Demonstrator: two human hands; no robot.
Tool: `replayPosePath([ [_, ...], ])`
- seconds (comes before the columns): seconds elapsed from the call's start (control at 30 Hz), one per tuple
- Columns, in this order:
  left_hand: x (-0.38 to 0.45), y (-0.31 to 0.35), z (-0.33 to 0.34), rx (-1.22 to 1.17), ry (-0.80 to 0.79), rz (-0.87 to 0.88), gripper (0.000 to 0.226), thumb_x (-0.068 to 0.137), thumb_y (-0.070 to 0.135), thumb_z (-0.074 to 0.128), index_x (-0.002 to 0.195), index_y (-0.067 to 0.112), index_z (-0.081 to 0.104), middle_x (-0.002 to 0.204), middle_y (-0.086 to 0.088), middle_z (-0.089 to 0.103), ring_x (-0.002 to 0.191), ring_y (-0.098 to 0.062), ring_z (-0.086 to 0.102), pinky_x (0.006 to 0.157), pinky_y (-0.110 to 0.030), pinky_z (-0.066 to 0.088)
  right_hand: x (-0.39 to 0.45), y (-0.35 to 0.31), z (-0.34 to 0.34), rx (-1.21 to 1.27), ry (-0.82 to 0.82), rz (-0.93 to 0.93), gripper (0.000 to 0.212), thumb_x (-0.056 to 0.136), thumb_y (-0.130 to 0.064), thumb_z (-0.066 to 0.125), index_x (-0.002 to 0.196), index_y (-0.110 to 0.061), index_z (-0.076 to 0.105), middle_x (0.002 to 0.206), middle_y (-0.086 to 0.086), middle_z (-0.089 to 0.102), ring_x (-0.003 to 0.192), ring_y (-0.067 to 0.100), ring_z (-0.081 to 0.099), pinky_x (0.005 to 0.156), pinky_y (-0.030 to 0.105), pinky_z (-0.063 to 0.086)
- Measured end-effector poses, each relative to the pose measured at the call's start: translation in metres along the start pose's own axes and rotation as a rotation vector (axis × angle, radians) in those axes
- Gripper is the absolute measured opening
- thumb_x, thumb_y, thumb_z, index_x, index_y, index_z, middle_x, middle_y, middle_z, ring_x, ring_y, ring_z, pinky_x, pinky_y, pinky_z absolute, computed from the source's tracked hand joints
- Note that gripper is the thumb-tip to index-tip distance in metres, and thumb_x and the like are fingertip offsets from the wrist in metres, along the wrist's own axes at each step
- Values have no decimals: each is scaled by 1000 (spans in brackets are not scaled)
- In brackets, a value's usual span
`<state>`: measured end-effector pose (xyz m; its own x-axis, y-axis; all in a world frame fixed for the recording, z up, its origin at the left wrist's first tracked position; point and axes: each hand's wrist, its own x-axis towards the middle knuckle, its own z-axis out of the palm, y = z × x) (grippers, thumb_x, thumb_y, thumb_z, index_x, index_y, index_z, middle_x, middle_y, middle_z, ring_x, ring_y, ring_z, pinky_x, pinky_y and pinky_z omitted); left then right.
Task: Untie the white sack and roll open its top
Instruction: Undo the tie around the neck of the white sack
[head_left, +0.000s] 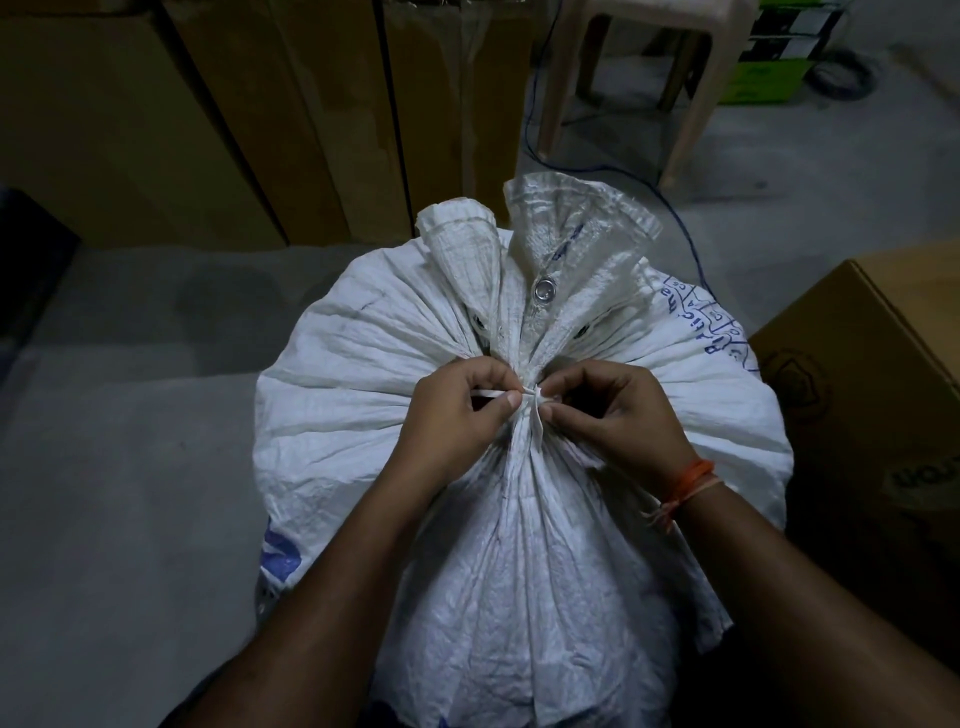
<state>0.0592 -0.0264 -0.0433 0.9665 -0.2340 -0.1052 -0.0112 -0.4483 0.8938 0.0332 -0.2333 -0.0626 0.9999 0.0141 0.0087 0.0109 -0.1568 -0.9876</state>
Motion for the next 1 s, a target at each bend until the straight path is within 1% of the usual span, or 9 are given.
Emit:
replayPosePath([
  [0.13,-1,1,1,-3,6,1,6,92,19,77,88,23,77,86,1,78,78,-12,68,75,-30,51,1,1,1,-13,10,-5,16,77,-14,86,89,-6,79,89,19,79,80,24,73,77,54,60],
  [0.23,-1,2,1,-16,-1,9,3,89,25,75,87,24,76,83,1,77,75,-9,66,73,-29,50,1,3,1,-4,8,0,16,78,-12,86,90,-5,78,90,21,78,82,24,72,80,58,60],
  [0.33,-1,3,2,-26,-6,3,8,84,31,70,85,25,76,81,2,75,74,-10,66,73,-29,51,1,3,1,-9,11,1,15,77,-14,86,89,-8,79,89,19,79,81,25,73,80,59,60],
  [0.53,-2,1,6,-36,11,8,5,87,25,72,88,22,76,82,5,76,72,-7,66,72,-27,51,1,4,1,-30,24,-2,16,78,-20,86,89,-11,80,89,14,80,84,42,76,81,63,59],
  [0.67,-2,2,7,-22,26,14,4,87,24,72,87,22,76,77,8,73,68,-5,63,69,-27,50,0,4,2,-28,15,-2,15,79,-19,86,90,-10,80,89,14,80,81,32,75,80,62,59],
  [0.77,-3,3,9,-18,23,8,6,86,27,73,86,23,76,71,8,72,64,-10,65,70,-34,56,-1,2,4,-15,7,-1,14,79,-14,85,91,-8,80,89,18,80,81,27,74,81,60,59],
  [0.83,-3,2,10,-15,26,12,8,85,30,72,86,23,77,67,10,70,63,-11,65,70,-36,57,-1,1,5,-23,6,-3,14,80,-14,86,91,-9,81,89,18,80,82,26,74,81,59,60],
  [0.93,-1,2,10,-24,22,15,3,87,27,75,85,26,76,71,10,71,64,-8,66,72,-36,57,-1,0,2,-27,4,-6,13,81,-11,86,92,-7,81,90,18,80,84,30,76,82,59,60],
  [1.0,-1,2,7,-47,-1,3,5,89,25,77,84,29,77,78,8,75,69,-8,71,75,-38,61,0,-1,1,-23,1,4,15,79,-13,86,92,-8,81,89,17,80,83,28,76,82,58,60],
])
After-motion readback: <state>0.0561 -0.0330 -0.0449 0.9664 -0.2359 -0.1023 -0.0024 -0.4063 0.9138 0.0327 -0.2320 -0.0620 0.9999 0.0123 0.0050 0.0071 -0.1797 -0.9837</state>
